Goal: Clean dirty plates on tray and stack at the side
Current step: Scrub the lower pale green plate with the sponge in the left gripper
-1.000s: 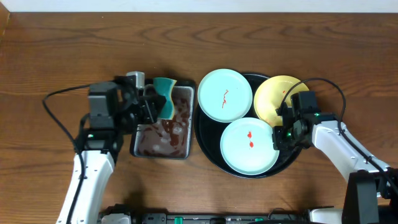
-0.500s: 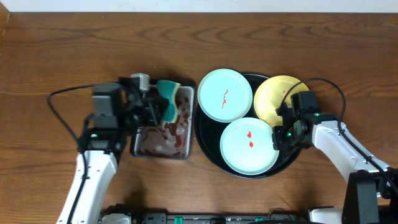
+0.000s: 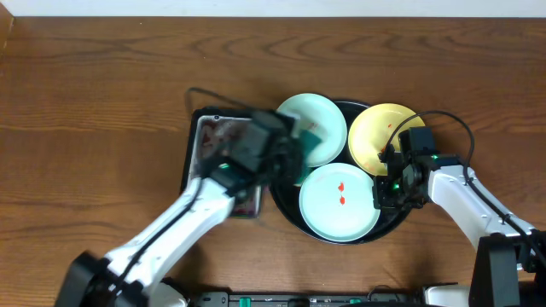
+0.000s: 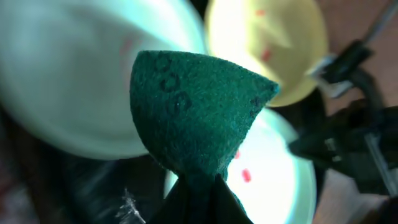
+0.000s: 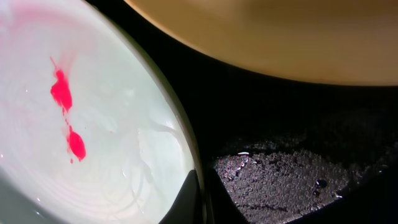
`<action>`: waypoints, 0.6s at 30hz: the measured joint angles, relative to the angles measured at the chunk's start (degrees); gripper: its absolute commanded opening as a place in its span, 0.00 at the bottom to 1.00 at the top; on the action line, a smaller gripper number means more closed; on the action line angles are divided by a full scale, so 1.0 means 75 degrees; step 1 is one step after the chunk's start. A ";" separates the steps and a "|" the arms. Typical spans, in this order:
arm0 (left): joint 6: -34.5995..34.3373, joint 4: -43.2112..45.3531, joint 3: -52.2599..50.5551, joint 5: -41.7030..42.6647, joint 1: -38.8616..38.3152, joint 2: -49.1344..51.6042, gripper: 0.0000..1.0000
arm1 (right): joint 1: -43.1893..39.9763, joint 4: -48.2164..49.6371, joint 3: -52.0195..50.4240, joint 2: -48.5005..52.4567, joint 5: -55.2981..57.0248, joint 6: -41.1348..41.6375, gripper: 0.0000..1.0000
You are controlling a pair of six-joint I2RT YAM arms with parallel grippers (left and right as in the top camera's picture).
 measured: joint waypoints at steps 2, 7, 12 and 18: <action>-0.0192 0.0379 0.0178 -0.0050 -0.0414 0.0364 0.08 | 0.0047 0.0003 0.0000 0.0000 0.0000 0.0017 0.01; -0.1064 0.1090 0.0245 -0.0079 -0.1253 0.1367 0.07 | 0.0154 0.0009 0.0000 0.0000 -0.0003 0.0026 0.01; -0.1807 0.1373 0.0245 -0.0085 -0.1751 0.2279 0.07 | 0.0195 0.0017 0.0000 0.0000 -0.0009 0.0050 0.01; -0.2078 0.1003 0.0268 -0.0405 -0.1967 0.2620 0.08 | 0.0195 0.0020 0.0000 0.0000 -0.0012 0.0052 0.01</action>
